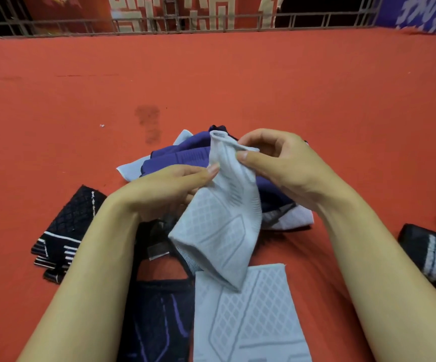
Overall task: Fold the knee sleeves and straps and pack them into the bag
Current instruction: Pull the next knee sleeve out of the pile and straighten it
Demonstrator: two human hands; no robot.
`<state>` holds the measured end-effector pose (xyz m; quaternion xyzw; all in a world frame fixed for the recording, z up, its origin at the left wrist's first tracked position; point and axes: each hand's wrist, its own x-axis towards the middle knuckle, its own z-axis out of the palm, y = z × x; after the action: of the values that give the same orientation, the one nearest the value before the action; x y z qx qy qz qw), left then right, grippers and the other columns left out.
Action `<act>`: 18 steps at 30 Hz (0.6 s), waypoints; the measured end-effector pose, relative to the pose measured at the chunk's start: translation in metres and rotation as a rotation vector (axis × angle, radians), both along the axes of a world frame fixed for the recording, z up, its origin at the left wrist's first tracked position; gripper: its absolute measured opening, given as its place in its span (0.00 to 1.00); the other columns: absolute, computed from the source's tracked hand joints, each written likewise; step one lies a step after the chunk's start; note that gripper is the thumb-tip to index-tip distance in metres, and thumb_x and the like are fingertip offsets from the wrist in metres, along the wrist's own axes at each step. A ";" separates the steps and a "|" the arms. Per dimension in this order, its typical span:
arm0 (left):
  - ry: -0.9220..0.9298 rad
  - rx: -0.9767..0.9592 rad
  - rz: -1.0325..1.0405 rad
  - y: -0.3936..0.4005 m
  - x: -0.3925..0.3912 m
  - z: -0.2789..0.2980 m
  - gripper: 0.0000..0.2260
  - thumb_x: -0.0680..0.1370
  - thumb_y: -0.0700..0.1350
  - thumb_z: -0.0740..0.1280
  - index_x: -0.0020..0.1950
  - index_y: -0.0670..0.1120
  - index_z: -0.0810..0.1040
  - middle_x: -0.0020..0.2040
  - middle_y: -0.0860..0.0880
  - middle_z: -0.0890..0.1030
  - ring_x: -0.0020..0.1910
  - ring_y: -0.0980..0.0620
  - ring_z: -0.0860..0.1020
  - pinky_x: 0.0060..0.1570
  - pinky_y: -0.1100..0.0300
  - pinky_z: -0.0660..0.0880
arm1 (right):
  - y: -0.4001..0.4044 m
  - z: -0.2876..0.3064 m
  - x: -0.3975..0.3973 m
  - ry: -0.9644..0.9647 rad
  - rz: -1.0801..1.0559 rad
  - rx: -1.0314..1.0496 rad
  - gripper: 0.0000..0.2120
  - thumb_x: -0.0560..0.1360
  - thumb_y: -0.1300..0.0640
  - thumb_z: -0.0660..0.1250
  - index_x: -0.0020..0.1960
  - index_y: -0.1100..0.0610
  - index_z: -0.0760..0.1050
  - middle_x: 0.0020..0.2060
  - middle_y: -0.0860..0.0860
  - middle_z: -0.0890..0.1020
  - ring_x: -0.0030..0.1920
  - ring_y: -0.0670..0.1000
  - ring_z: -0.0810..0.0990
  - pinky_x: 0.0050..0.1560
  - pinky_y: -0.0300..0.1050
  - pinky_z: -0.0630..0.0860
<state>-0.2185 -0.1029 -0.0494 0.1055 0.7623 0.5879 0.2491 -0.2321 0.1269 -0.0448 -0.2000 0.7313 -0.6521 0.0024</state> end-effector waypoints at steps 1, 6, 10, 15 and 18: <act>0.030 0.014 0.006 0.000 0.000 -0.001 0.27 0.81 0.60 0.65 0.66 0.37 0.80 0.49 0.46 0.87 0.48 0.49 0.86 0.52 0.54 0.81 | -0.001 0.000 0.001 0.020 0.006 0.019 0.05 0.79 0.64 0.72 0.53 0.57 0.83 0.42 0.50 0.86 0.44 0.45 0.82 0.47 0.40 0.80; 0.029 0.260 0.152 -0.001 -0.005 -0.005 0.22 0.78 0.57 0.69 0.64 0.42 0.84 0.62 0.42 0.85 0.62 0.42 0.83 0.67 0.47 0.76 | -0.005 0.000 0.003 0.072 -0.008 -0.007 0.04 0.80 0.61 0.71 0.53 0.59 0.84 0.40 0.47 0.86 0.41 0.41 0.82 0.45 0.34 0.77; 0.012 0.259 0.287 0.004 -0.008 -0.012 0.15 0.77 0.53 0.71 0.56 0.43 0.85 0.52 0.43 0.88 0.47 0.47 0.87 0.45 0.56 0.83 | -0.001 -0.003 0.000 0.108 -0.162 0.033 0.04 0.80 0.57 0.73 0.52 0.56 0.85 0.45 0.49 0.86 0.38 0.41 0.81 0.43 0.30 0.75; 0.042 0.153 0.328 0.007 -0.011 -0.020 0.12 0.81 0.52 0.70 0.56 0.44 0.85 0.49 0.45 0.88 0.44 0.49 0.87 0.42 0.59 0.83 | 0.000 -0.019 -0.009 0.160 -0.273 0.051 0.02 0.78 0.59 0.74 0.48 0.57 0.84 0.40 0.44 0.86 0.41 0.39 0.82 0.46 0.30 0.74; 0.031 0.126 0.318 0.006 -0.011 -0.021 0.14 0.81 0.52 0.71 0.57 0.43 0.85 0.51 0.44 0.88 0.46 0.48 0.87 0.45 0.58 0.83 | 0.004 -0.024 -0.012 0.175 -0.247 0.023 0.02 0.80 0.61 0.72 0.49 0.60 0.81 0.41 0.45 0.85 0.42 0.40 0.82 0.48 0.31 0.74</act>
<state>-0.2297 -0.0972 -0.0708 0.0081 0.7347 0.6650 0.1340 -0.2440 0.1309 -0.0687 -0.1646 0.7552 -0.6191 -0.1390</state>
